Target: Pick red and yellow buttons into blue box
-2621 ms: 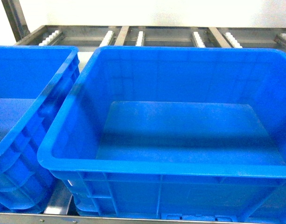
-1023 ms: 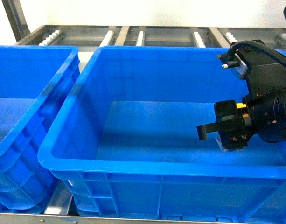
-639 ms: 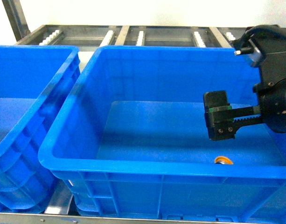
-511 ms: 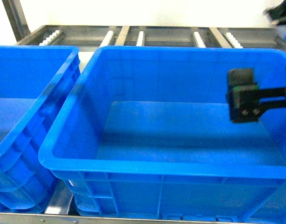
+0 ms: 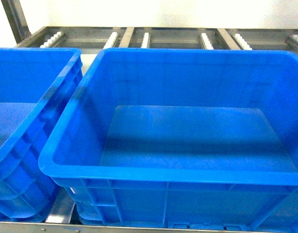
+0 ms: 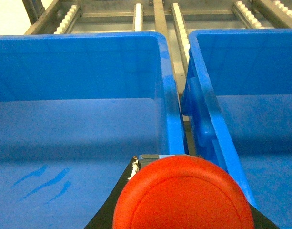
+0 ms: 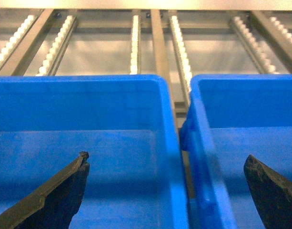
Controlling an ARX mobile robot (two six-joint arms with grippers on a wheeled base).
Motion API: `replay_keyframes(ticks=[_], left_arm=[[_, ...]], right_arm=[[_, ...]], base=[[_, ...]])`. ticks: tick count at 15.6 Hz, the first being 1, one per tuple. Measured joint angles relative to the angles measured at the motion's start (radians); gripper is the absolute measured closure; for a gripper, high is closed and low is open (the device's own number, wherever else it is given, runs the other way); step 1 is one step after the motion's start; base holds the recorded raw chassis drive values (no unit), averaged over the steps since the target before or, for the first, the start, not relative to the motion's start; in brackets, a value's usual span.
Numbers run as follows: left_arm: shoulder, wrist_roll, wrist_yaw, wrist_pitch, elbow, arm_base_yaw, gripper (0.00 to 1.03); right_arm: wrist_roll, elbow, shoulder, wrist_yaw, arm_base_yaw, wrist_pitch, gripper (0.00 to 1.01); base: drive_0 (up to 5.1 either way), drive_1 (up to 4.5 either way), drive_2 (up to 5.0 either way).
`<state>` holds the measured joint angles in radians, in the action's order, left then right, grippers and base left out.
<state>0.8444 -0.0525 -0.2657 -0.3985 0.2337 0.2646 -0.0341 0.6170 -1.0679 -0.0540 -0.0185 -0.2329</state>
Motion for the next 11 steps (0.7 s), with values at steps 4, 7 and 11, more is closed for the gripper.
replay_keyframes(ticks=[4, 7, 11], left_arm=[[0.000, 0.000, 0.000, 0.000, 0.000, 0.000, 0.77], [0.000, 0.000, 0.000, 0.000, 0.000, 0.000, 0.77], [0.000, 0.000, 0.000, 0.000, 0.000, 0.000, 0.77]], right_arm=[[-0.017, -0.145, 0.251, 0.121, 0.214, -0.026, 0.03], [-0.063, -0.237, 0.399, 0.211, 0.315, 0.081, 0.03], [-0.150, -0.345, 0.708, 0.186, 0.180, 0.338, 0.03]], base=[[0.0, 0.00, 0.0], [0.0, 0.00, 0.0], [0.0, 0.00, 0.0]])
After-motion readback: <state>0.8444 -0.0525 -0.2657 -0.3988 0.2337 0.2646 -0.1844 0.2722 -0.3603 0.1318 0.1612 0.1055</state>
